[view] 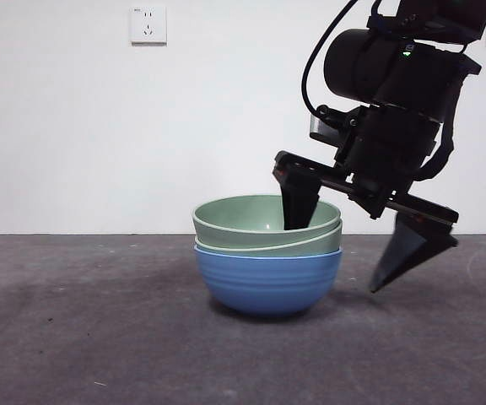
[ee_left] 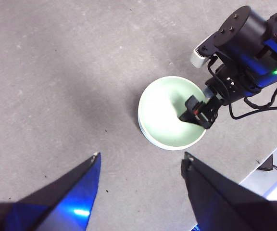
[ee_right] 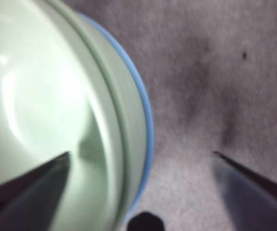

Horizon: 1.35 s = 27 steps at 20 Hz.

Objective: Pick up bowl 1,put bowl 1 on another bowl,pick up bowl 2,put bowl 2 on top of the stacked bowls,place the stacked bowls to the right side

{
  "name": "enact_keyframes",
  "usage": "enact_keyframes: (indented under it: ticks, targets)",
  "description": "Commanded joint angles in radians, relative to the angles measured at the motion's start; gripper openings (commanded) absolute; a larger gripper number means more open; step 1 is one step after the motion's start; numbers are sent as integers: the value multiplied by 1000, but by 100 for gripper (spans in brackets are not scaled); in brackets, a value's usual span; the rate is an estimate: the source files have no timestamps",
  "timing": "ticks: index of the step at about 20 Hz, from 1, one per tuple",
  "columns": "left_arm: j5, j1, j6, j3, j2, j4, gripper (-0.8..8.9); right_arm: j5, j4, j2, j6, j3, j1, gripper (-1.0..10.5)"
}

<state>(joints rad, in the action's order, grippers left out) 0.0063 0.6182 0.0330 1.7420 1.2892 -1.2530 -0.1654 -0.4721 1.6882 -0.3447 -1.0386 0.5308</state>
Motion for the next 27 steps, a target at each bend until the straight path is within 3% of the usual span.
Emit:
enact_keyframes:
  ticks: [1, 4, 9, 17, 27]
  targets:
    - [-3, 4, -11, -1, 0, 3, 288, -23, 5, 6, -6, 3, 3, 301]
    - [-3, 4, -11, -1, 0, 8, 288, -26, 5, 6, -6, 3, 3, 141]
    - [-3, 4, -11, -1, 0, 14, 288, -42, 5, -10, -5, 3, 0, -11]
    - [-2, 4, -12, -1, 0, 18, 288, -37, 7, -134, -5, 3, -47, -11]
    - [-2, 4, -11, -1, 0, 10, 288, -35, -8, -148, 66, 3, -373, -12]
